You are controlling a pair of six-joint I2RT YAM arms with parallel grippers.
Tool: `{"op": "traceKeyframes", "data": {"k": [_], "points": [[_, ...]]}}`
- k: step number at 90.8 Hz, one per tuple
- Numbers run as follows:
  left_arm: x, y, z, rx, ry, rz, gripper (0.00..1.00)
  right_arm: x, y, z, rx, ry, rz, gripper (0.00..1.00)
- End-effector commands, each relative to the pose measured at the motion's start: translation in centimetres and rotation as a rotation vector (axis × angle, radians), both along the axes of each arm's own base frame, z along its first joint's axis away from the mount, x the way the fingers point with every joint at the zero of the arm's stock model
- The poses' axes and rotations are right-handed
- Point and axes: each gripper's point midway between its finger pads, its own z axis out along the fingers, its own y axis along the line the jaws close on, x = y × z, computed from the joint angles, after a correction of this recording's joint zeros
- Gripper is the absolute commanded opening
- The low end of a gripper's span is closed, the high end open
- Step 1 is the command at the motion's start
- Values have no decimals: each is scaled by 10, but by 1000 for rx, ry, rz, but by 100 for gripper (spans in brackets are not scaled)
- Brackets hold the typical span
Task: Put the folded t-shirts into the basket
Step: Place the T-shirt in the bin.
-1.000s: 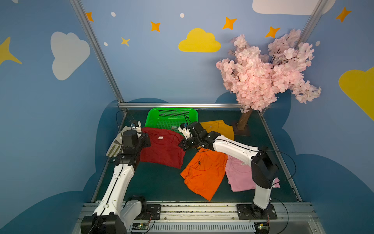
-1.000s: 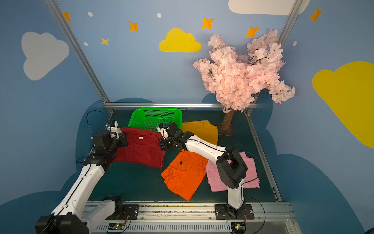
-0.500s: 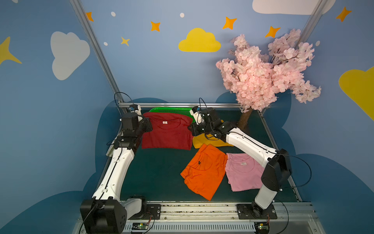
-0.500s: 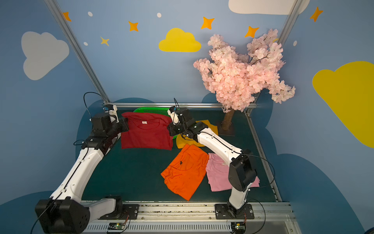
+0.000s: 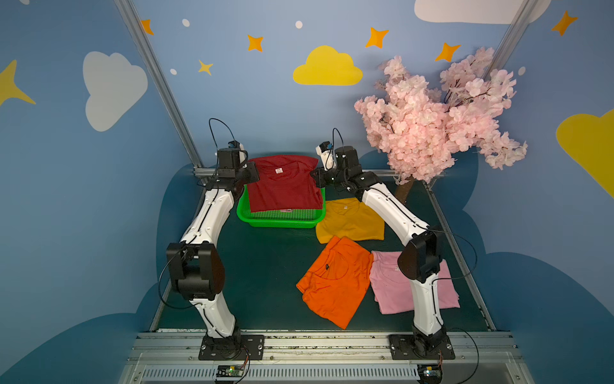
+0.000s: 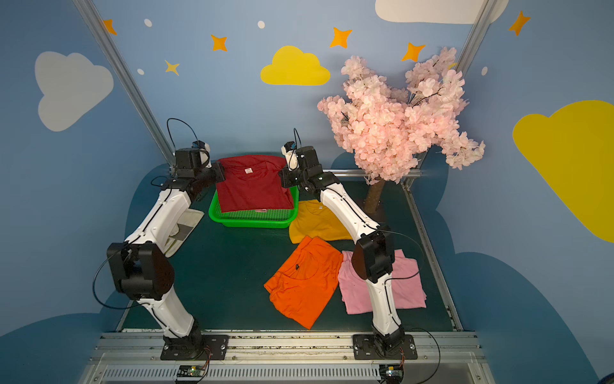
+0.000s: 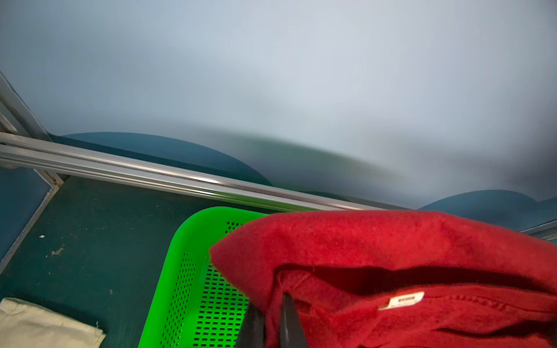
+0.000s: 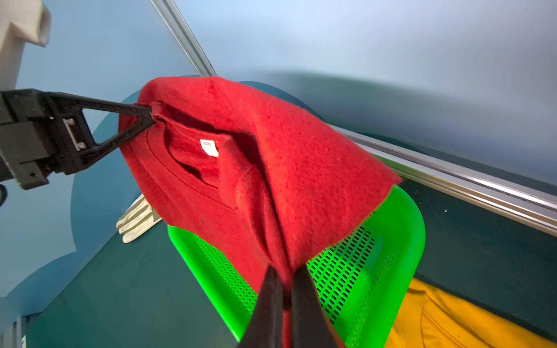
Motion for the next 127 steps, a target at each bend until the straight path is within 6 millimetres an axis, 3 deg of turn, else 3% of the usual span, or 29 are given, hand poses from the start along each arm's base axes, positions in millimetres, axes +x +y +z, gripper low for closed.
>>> {"op": "traceKeyframes", "data": {"k": [1,15,31,57,81,98,115,119,127], "points": [[6,-5,-2,8,26,-45,3,1,11,-1,17,21,43,0],[16,0,-23,41,83,-52,3,4,19,-22,14,68,61,0],[13,10,-43,63,148,-41,3,-7,28,-45,-11,119,83,0],[12,11,-84,76,264,-52,3,-9,25,-84,-58,191,50,0],[28,17,-117,120,325,-40,7,14,16,-113,-98,185,-47,0],[42,17,-136,178,340,-45,16,38,5,-131,-162,121,-143,0],[56,16,-141,195,338,-40,35,65,-1,-147,-223,58,-229,22],[57,15,-138,196,338,-38,42,69,-2,-154,-246,54,-243,29],[58,15,-129,193,342,-37,51,75,-4,-150,-270,29,-252,42]]}}
